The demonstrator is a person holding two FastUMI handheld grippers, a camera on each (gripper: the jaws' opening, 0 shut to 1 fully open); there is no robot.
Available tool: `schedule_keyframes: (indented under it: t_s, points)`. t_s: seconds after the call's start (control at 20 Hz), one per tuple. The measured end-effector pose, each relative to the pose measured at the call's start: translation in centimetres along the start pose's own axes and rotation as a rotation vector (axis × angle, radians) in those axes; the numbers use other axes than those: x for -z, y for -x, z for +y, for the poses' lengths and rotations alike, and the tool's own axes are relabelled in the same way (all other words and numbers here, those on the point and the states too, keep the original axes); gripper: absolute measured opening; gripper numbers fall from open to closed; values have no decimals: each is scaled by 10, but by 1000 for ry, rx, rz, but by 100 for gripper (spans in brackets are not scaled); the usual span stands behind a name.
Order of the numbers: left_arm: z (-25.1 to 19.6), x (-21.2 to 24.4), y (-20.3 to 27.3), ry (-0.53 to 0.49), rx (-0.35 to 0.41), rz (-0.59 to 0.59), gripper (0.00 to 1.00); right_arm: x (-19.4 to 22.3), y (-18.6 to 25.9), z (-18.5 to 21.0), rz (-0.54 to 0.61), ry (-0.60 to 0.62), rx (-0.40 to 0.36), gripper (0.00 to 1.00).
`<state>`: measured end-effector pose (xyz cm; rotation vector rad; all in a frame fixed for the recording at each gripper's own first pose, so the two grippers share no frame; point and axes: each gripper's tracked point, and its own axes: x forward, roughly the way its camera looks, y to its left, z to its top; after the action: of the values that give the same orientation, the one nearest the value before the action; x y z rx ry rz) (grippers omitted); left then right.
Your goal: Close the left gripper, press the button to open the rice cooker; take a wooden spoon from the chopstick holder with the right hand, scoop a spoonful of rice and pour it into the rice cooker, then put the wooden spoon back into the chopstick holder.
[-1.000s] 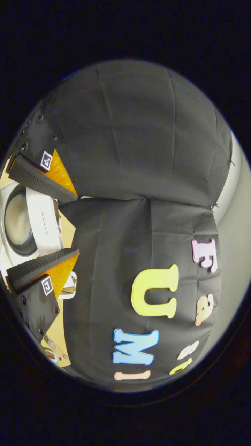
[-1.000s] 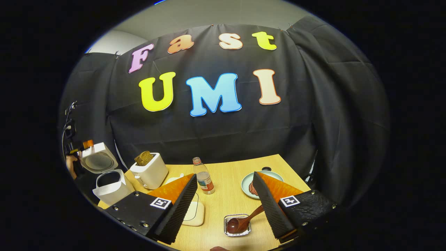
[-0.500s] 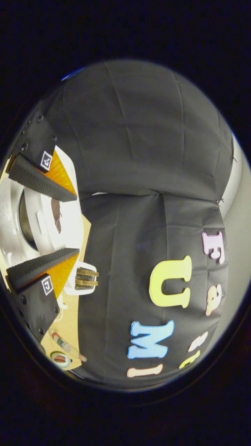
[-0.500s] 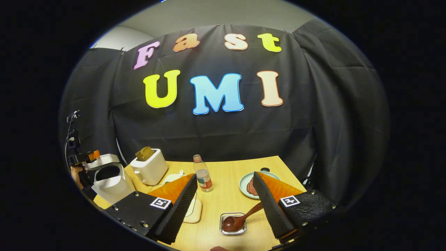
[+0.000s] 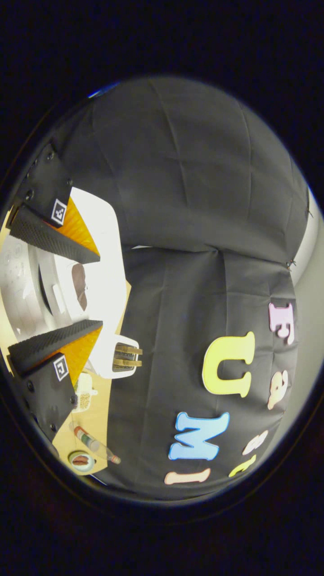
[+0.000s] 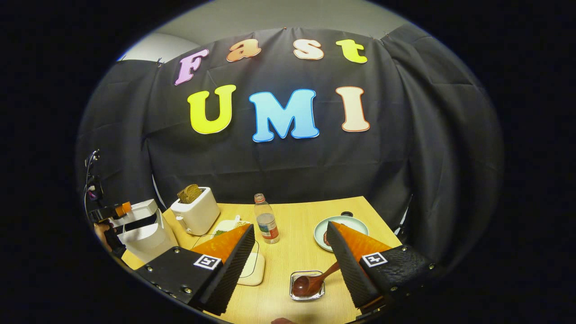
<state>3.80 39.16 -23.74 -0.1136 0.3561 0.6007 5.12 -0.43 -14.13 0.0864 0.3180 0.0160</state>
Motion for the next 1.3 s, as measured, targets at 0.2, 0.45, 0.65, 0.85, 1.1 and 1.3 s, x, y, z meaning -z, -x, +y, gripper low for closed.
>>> schedule_keyframes:
  t_s: [0.2, 0.45, 0.65, 0.85, 1.1, 1.3]
  points:
    - [0, 22, 4, 5, -6, 45, 89, -2, -2, 3, -4, 4, -2, 98]
    - [-4, 44, 4, -27, -7, 104, 92, -1, -1, 2, -4, 2, 3, 98]
    - [-5, 51, 3, -33, -12, 124, 89, 2, 0, -3, 3, -1, 15, 98]
    - [-5, 51, 3, -39, -15, 129, 87, -2, 5, -11, -12, 2, 29, 98]
    - [-7, 62, 0, -60, -22, 164, 88, 3, 4, -15, 1, -8, 39, 98]
    - [-6, 57, 3, -51, -20, 165, 93, 9, 5, -8, 9, -5, 21, 98]
